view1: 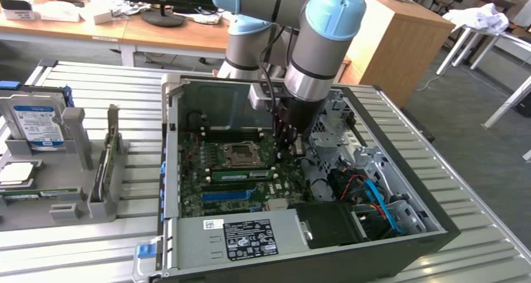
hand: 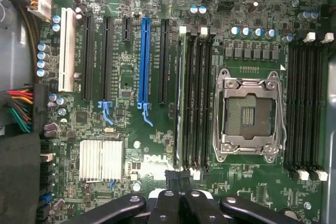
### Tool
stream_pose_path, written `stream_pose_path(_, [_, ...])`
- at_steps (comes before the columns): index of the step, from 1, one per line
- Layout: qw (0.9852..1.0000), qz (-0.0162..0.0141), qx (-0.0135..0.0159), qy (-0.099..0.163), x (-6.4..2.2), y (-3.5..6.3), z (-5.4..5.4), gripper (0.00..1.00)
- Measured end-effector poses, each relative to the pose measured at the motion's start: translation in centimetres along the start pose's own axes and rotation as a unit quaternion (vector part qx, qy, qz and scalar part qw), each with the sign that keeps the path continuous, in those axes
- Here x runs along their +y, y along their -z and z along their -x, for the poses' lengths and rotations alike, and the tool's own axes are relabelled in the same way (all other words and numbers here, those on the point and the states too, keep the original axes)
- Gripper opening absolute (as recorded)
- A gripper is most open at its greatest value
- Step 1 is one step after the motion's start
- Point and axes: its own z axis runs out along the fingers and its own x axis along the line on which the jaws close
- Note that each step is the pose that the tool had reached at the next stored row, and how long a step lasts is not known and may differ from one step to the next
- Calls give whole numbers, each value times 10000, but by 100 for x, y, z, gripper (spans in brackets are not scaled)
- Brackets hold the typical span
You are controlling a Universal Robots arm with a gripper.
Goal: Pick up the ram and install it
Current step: 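Press down the ram until it locks into place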
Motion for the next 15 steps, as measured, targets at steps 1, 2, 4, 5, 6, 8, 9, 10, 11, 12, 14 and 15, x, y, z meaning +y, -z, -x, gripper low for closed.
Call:
stream_pose_path(1, [10000, 0, 0, 0, 0, -9, 0, 11])
stream_pose_path(2, [10000, 0, 1, 0, 0, -17, 0, 11])
stream_pose_path(4, [10000, 0, 0, 0, 0, -36, -1, 11])
stream_pose_path(5, [10000, 0, 0, 0, 0, -45, -1, 11])
stream_pose_path(6, [10000, 0, 0, 0, 0, -53, -1, 11])
stream_pose_path(8, [10000, 0, 0, 0, 0, -70, -2, 11])
stream_pose_path(9, [10000, 0, 0, 0, -1, -78, -2, 11])
stream_pose_path(10, [10000, 0, 0, 0, -1, -87, -2, 11])
stream_pose_path(11, [10000, 0, 0, 0, -1, -95, -2, 11])
stream_pose_path(12, [10000, 0, 0, 0, -1, -103, -2, 11])
stream_pose_path(14, [10000, 0, 0, 0, -1, -119, -3, 11])
stream_pose_path(15, [10000, 0, 0, 0, -1, -127, -3, 11])
